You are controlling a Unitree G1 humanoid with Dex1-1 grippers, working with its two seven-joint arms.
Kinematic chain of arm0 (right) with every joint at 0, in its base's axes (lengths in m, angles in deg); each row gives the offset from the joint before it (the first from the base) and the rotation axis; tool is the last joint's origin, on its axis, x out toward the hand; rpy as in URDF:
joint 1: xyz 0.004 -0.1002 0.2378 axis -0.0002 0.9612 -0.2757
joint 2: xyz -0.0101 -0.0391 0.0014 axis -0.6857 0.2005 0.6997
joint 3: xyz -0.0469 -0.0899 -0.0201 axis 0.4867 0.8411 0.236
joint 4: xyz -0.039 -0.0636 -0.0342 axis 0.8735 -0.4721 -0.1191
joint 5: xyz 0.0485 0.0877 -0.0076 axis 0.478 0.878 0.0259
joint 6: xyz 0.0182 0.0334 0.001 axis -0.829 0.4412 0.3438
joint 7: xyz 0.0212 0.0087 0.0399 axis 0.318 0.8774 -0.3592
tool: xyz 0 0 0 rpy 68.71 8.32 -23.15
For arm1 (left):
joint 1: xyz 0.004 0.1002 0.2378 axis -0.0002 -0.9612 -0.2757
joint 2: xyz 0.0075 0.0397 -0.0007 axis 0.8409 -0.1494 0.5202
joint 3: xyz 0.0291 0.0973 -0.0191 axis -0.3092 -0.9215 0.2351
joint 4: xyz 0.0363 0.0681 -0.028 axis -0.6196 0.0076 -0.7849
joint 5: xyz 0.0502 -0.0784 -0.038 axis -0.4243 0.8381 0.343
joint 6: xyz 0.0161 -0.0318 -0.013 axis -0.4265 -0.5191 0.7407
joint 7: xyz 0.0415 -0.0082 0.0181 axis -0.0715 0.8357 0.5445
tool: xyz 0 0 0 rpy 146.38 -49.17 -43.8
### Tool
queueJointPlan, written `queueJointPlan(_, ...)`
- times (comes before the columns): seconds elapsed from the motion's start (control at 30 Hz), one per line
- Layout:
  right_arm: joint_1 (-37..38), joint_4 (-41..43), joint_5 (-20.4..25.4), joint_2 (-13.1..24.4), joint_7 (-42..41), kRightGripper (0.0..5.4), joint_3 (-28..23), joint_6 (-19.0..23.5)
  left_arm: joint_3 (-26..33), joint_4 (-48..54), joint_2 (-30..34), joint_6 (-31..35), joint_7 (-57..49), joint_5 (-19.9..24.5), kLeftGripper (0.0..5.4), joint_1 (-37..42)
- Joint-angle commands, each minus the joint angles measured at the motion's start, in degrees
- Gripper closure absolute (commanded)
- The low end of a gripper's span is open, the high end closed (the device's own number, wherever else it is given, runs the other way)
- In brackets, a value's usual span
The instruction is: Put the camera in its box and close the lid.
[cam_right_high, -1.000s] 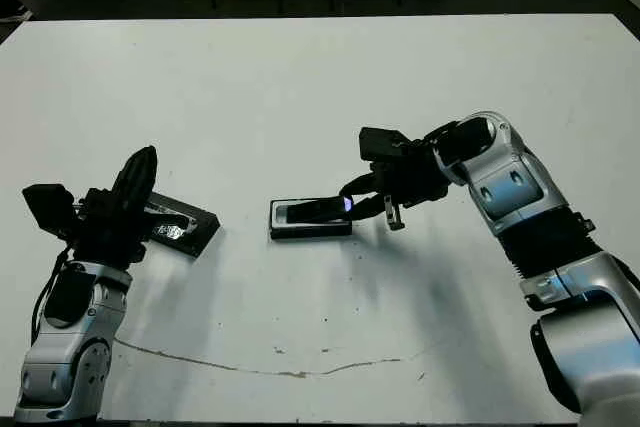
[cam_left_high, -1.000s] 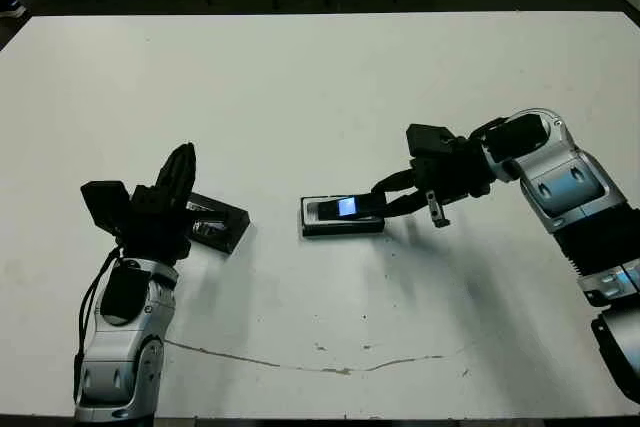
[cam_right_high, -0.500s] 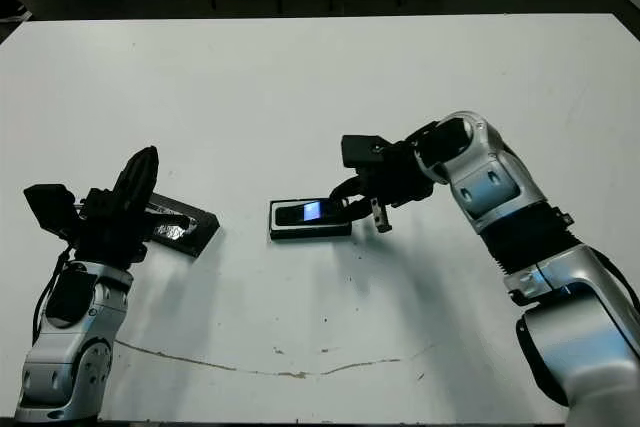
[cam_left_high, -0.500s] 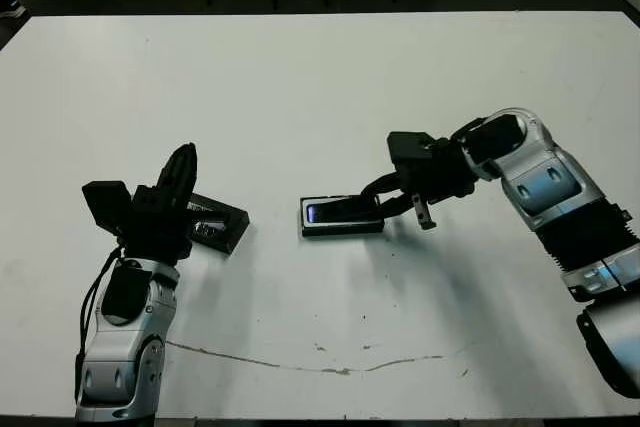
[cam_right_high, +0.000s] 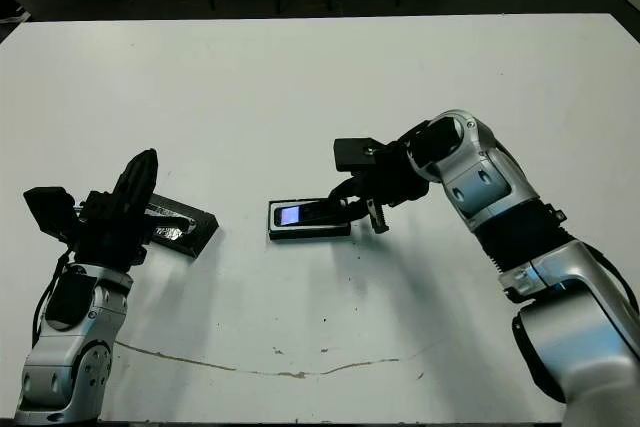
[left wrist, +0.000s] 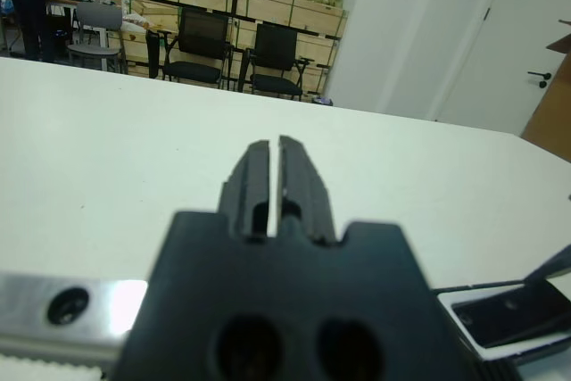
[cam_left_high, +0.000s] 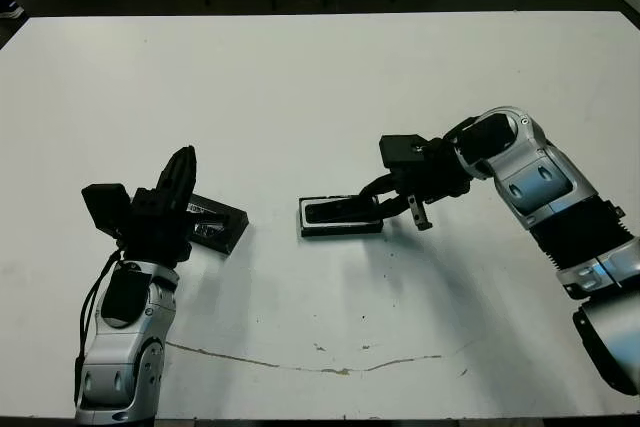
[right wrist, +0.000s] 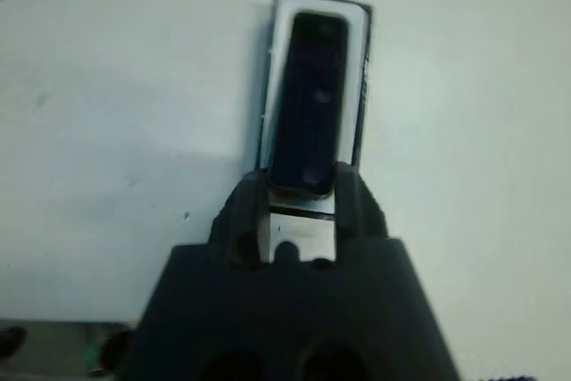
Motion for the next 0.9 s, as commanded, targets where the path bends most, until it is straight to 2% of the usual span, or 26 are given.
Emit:
queueJointPlan(0.03, -1.4, -1.3, 1.1, 1.1, -3.1, 3.85, -0.8, -5.5, 0.2, -0.7, 0.1, 0.2, 0.1, -0.1, 5.4, -0.8)
queueJointPlan(0.1, -2.0, -1.1, 1.9, 2.0, -3.2, 3.51, -2.5, -6.1, 0.1, -0.7, 0.2, 0.4, -0.1, -0.3, 5.4, -0.8)
queueJointPlan(0.23, -2.3, 0.0, 3.7, 3.3, -3.3, 2.8, -5.4, -4.0, 0.0, -0.7, 0.2, 0.4, -0.2, -0.5, 5.4, -0.7)
queueJointPlan(0.43, -1.4, 4.0, 4.6, 5.5, -1.2, 1.73, -8.9, 0.7, 0.0, -0.5, 0.2, 0.7, -0.6, -0.8, 5.4, -0.6)
queueJointPlan(0.67, 1.5, 8.8, 6.2, 6.2, 4.7, 0.52, -13.5, 6.1, 0.0, -1.1, 0.3, -0.2, 0.1, -0.6, 5.4, -0.6)
queueJointPlan(0.7, 2.7, 10.2, 7.0, 5.8, 6.9, 0.34, -14.9, 8.2, 0.0, -1.0, 0.2, 0.0, 0.0, -0.4, 5.4, -0.6)
queueJointPlan(0.77, 5.9, 14.0, 9.2, 4.6, 12.6, 0.02, -18.2, 15.1, 0.1, -0.9, 0.1, 0.6, 0.0, 0.1, 5.4, -0.5)
queueJointPlan(0.8, 8.0, 16.5, 10.2, 3.8, 16.0, 0.02, -20.1, 17.7, 0.1, -0.9, 0.1, 0.7, 0.0, 0.1, 5.4, -0.5)
queueJointPlan(0.9, 14.3, 24.2, 11.1, 1.9, 25.8, 0.02, -23.8, 20.5, 0.0, -1.0, 0.2, 0.5, 0.0, -0.2, 5.4, -0.5)
